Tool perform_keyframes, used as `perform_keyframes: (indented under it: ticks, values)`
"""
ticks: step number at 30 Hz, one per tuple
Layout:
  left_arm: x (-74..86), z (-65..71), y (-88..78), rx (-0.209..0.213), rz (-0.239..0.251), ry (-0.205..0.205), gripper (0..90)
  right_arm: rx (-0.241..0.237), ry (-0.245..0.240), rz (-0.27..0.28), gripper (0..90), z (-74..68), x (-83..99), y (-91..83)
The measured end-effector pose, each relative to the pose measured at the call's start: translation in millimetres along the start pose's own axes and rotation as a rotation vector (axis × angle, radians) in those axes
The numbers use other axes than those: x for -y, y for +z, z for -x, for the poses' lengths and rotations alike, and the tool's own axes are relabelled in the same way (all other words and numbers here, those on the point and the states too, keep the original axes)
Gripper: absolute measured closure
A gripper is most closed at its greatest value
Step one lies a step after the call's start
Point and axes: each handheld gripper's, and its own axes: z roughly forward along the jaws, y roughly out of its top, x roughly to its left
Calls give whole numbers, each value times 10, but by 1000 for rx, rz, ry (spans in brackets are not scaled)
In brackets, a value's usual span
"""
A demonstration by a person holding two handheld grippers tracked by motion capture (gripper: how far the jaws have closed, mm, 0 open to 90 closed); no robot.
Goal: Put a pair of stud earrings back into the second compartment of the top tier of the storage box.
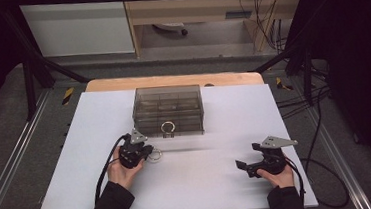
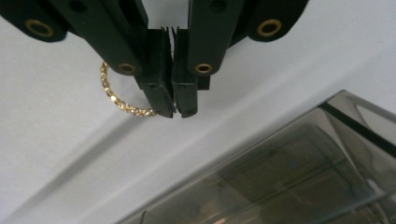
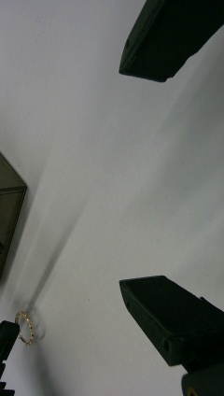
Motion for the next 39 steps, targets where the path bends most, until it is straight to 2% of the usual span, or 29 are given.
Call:
perform_keyframes:
  ticks: [20,39]
  values:
    - [-6,118,-139,40,16,22,864,0,1,0,11,-5,0,1]
    - [-10,143,-258,63,37,21,864,1,-3,-2,11,-1,1,1]
